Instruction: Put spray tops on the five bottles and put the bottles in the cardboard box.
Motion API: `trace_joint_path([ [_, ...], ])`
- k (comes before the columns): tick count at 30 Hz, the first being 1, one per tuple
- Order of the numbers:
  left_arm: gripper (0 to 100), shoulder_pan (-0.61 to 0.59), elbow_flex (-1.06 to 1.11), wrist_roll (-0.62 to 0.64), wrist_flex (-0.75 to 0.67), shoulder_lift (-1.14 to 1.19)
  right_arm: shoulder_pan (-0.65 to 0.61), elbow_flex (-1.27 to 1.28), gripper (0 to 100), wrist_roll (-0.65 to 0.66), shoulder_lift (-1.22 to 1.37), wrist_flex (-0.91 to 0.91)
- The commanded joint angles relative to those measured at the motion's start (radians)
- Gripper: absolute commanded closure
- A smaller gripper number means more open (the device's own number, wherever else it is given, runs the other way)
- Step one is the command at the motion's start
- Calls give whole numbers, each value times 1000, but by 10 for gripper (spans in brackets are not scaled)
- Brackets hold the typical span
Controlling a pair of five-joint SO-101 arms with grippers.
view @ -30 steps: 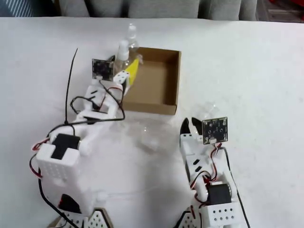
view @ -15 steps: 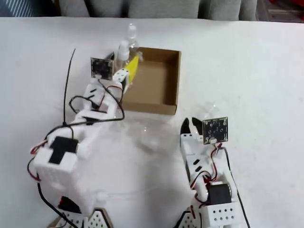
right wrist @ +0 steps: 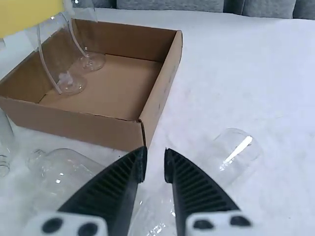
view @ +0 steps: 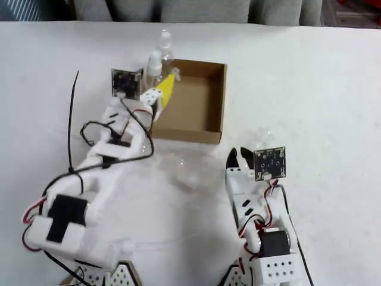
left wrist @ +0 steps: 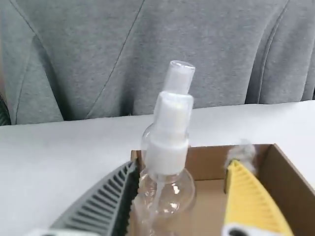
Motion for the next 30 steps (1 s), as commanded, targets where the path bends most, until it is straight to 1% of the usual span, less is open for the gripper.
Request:
trace_joint_path([
  [1, 727, 45, 80, -68, 6, -177, 10, 8, 954, 12, 4, -4],
  [5, 731, 56, 158, -75, 26, -274, 10, 8, 954, 12, 5, -4],
  [12, 732, 48, 227, -77, 292, -472, 12, 8, 954, 12, 5, -1],
  [15, 732, 54, 285, -77, 377, -596, 16, 8, 954, 12, 5, -4],
  [18, 732, 56, 342, -77, 473, -740, 50, 8, 954, 12, -1, -4],
  [21, 732, 56, 384, -77, 611, -889, 64, 8, 953, 12, -1, -5],
  [27, 732, 56, 420, -74, 964, -1156, 65, 8, 954, 12, -1, -5],
  [30, 732, 51, 459, -72, 1089, -1282, 65, 8, 954, 12, -1, -5],
])
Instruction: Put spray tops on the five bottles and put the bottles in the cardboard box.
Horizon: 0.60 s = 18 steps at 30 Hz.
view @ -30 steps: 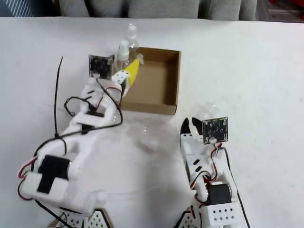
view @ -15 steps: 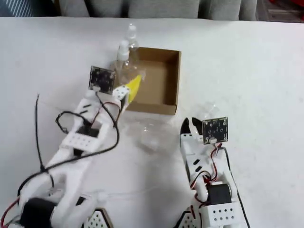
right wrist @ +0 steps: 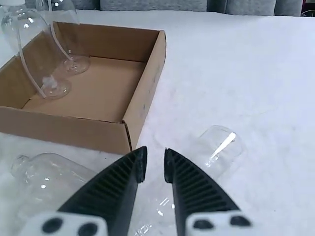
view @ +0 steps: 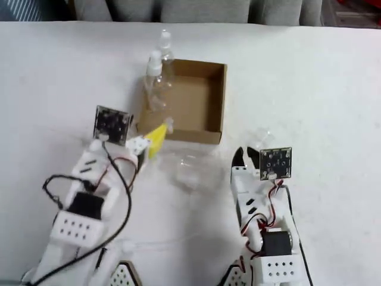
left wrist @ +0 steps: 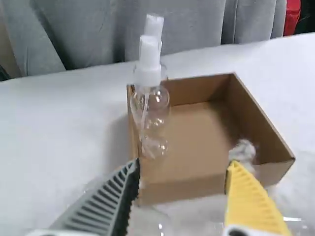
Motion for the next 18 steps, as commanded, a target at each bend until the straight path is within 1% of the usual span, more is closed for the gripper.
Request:
trace_joint_path([
  [1, 732, 5, 41, -8, 199, -214, 12, 8, 954, 12, 1, -5],
  [11, 733, 2, 299, -5, 354, -687, 13, 8, 954, 12, 5, 1],
  [13, 743, -22, 338, -3, 400, -769, 13, 8, 954, 12, 5, 2],
  [15, 790, -58, 345, -3, 427, -783, 13, 8, 954, 12, 5, 2],
  [18, 899, -125, 347, -11, 457, -760, 5, 8, 954, 12, 5, 2],
])
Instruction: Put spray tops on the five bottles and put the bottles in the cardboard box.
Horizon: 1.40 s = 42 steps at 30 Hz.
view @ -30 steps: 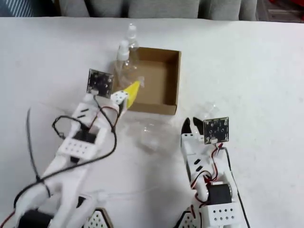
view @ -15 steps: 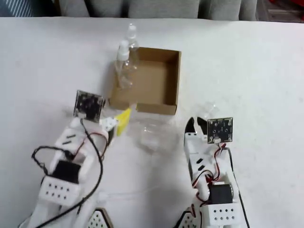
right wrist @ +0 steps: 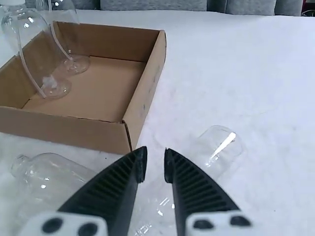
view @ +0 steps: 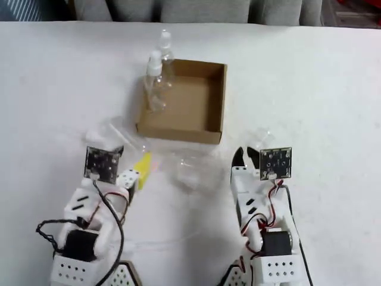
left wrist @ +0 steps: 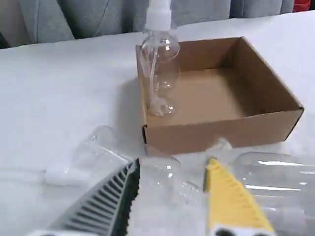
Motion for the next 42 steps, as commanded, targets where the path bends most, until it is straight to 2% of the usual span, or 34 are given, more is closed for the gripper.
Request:
trace_joint_path([
  [1, 940, -104, -6, -11, 48, -12, 4, 8, 954, 12, 5, 4],
  [3, 984, -148, -5, -12, 72, -12, 4, 8, 954, 12, 5, 4],
  [6, 947, -206, 44, -12, 94, -12, 10, 8, 954, 12, 5, 4],
  [10, 947, -268, 58, -14, 161, -12, 15, 8, 954, 12, 5, 4],
  [16, 943, -272, 58, -26, 253, -12, 97, 8, 950, 48, -2, 4],
  [19, 943, -272, 58, -129, 288, -12, 104, 8, 954, 135, -2, 4],
  [21, 945, -272, 58, -175, 295, -12, 104, 6, 954, 112, -2, 4],
  [28, 946, -277, 58, -176, 293, -12, 97, -117, 954, 86, 7, 7],
  [36, 943, -278, 58, -181, 293, -12, -56, -259, 954, 153, 8, 113],
  [42, 945, -278, 58, -275, 293, -12, -226, -358, 950, 172, 38, 203],
])
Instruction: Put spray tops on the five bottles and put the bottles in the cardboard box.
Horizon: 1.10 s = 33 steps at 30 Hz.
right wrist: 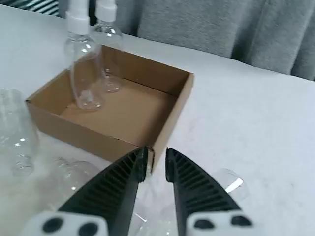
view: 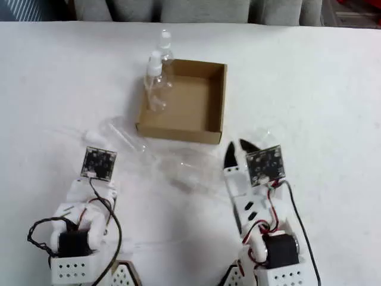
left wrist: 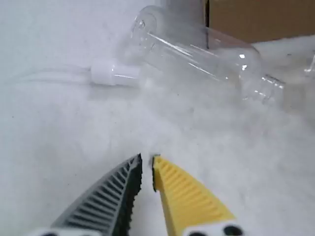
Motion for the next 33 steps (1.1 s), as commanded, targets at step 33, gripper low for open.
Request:
trace_joint_path([
  [33, 946, -117, -8, 209, -121, -4, -892, -201, 950, 324, 588, 180],
])
